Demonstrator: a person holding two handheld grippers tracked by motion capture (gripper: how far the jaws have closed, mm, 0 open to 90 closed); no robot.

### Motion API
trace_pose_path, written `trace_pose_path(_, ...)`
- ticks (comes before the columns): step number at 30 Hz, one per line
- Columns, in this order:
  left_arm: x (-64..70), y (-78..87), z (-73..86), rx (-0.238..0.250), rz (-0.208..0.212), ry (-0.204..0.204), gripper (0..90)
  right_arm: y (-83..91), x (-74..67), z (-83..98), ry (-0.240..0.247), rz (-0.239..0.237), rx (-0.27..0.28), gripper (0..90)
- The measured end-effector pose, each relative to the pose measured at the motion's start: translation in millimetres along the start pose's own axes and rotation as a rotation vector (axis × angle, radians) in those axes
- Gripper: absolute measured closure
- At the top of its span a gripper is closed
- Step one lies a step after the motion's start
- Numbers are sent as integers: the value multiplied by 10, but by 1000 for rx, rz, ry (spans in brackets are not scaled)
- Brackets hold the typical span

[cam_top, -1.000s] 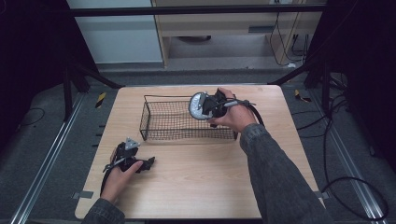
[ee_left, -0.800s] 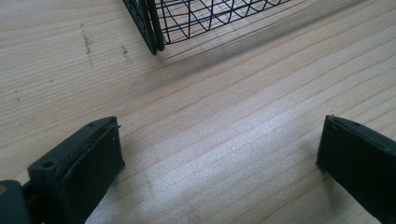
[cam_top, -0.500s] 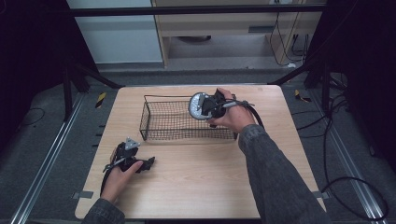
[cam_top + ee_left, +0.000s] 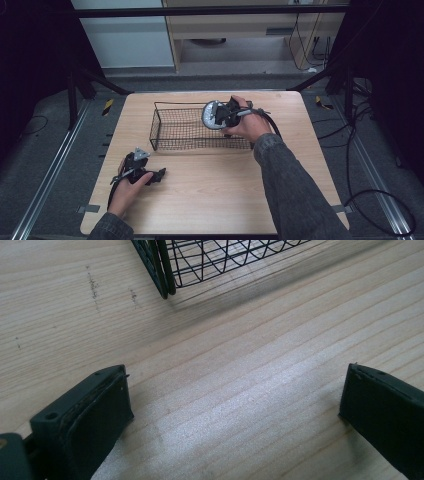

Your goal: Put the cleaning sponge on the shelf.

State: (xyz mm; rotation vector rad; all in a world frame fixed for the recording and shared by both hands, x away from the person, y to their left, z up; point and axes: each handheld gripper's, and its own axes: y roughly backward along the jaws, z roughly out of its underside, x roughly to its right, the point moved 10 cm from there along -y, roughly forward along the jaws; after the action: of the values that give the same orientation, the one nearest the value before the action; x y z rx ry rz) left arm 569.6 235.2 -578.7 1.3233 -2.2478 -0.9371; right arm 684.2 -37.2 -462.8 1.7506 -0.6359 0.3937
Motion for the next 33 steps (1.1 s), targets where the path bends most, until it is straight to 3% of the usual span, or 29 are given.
trace_pose_path(7, 0, 0, 0, 0, 0, 0, 0, -36, -23, -21, 0, -14, 2, 133)
trace_pose_path(16, 1, -1, -1, 0, 0, 0, 0, -82, -63, -25, 10, -26, -8, 56)
trace_pose_path(33, 1, -2, -2, 0, 0, -1, 0, -80, -60, 29, 10, -43, -23, 48)
